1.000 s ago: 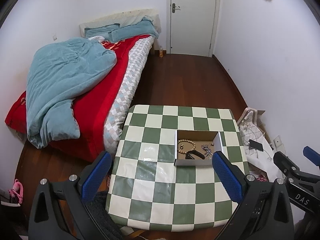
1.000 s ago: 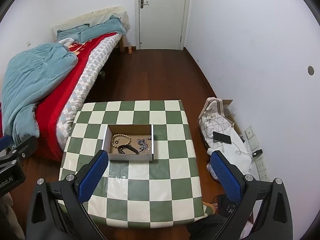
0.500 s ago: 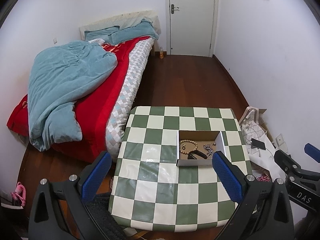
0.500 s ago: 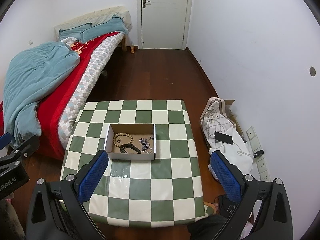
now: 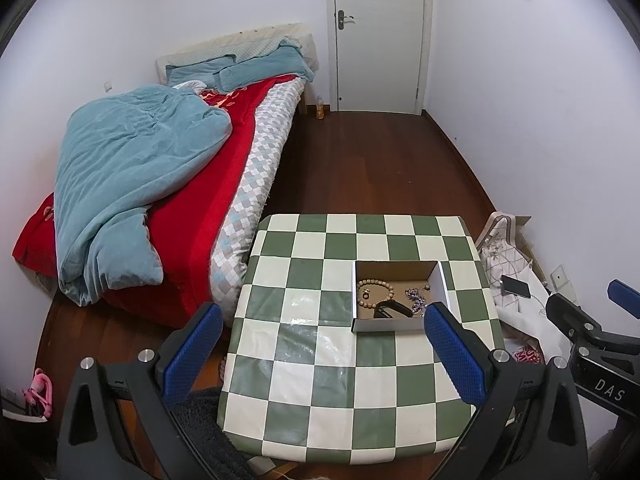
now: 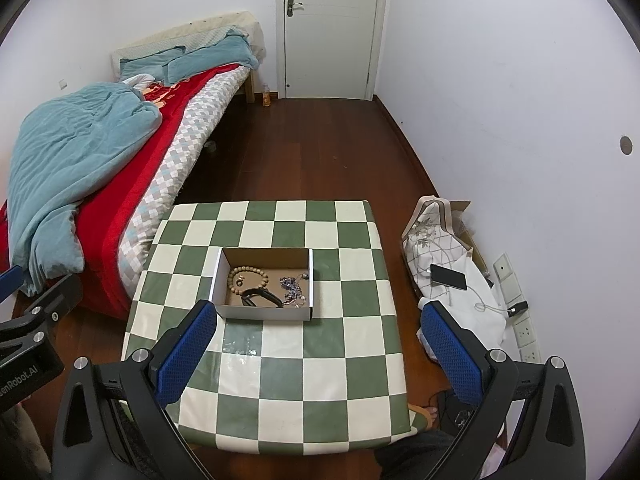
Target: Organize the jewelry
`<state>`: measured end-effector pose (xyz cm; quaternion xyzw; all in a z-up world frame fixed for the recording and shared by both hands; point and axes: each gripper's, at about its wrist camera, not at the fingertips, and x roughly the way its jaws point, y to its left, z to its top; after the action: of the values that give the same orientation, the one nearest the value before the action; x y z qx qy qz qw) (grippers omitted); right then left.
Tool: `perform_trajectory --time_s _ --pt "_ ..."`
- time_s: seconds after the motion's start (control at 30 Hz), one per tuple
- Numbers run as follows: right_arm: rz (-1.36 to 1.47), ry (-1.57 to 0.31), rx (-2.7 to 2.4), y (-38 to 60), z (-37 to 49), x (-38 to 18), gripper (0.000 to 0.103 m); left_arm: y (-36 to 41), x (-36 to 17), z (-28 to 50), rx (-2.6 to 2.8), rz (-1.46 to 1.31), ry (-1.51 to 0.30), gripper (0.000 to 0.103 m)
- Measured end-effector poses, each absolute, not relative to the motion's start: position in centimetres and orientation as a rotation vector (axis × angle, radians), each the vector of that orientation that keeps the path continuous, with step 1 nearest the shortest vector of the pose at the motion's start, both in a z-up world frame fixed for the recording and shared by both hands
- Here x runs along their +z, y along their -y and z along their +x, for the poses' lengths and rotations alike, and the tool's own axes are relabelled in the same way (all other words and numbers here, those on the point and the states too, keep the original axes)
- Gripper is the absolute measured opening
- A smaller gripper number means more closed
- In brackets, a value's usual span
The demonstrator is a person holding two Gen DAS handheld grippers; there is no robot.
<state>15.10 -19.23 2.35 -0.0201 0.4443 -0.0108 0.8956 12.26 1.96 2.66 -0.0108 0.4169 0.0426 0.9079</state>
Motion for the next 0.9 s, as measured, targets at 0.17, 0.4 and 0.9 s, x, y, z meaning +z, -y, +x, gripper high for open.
perform_trajectory --time_s 0.17,0.4,0.9 --pt "-0.041 -0.92 -0.023 19.23 15.08 2.42 0.103 -1.94 2.68 12.3 0.088 -0.021 -0.857 0.103" --pt "-0.039 -0.92 -0.022 19.28 15.07 2.53 0.103 -1.87 2.72 12.32 0.088 -0.021 -0.857 0.103" --pt "-0.038 -0.918 -0.021 19.2 14.95 2.85 0.103 -1.65 2.83 12.37 0.083 -0.022 -0.862 0.103"
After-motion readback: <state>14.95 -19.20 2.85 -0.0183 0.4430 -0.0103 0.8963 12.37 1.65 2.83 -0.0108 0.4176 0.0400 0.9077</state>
